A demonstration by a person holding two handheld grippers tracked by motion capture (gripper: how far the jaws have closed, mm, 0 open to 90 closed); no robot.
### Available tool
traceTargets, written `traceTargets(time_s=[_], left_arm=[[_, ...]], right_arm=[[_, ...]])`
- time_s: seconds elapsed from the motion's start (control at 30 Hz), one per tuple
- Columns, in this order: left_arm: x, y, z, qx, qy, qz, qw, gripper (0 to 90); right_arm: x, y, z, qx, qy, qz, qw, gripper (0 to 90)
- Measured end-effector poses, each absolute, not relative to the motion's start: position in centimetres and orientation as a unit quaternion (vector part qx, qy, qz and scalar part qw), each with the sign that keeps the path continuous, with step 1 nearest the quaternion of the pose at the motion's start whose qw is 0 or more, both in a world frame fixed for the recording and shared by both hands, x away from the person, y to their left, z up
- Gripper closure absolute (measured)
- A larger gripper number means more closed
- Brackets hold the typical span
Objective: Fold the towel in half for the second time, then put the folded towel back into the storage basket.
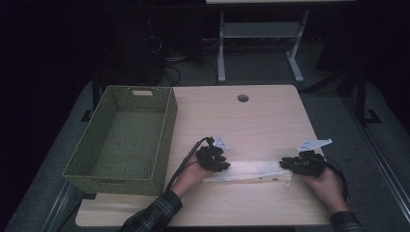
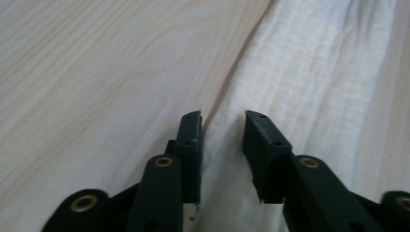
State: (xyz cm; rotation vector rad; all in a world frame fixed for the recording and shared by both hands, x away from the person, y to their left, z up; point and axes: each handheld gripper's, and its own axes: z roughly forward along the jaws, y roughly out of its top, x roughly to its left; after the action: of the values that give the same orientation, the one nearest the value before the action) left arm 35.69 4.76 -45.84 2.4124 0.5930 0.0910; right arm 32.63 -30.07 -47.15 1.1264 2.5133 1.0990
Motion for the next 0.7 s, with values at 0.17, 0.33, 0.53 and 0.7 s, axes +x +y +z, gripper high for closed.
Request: traceTargets(time_s=[0.17, 0.33, 0.53, 0.7], left_arm=[[35.8, 4.7, -45.9, 0.919, 0.222, 0.011, 0.326, 82.6], [35.6, 4.6, -45.7, 0.918, 0.225, 0.014, 0.325, 85.4], [35.3, 5.4, -44.0, 0.904, 0.238, 0.008, 0.356, 85.9], [34.9, 6.0, -42.9, 0.897, 0.242, 0.003, 0.370, 86.1]], right_arm=[[32.5, -29.9, -47.1, 0.374, 0.847, 0.369, 0.086, 82.0], [32.3, -29.8, -47.0, 0.374, 0.847, 0.366, 0.094, 84.5], [32.5, -29.8, -46.4, 0.376, 0.846, 0.364, 0.105, 85.5], [32.8, -29.7, -45.6, 0.377, 0.840, 0.372, 0.116, 85.7]])
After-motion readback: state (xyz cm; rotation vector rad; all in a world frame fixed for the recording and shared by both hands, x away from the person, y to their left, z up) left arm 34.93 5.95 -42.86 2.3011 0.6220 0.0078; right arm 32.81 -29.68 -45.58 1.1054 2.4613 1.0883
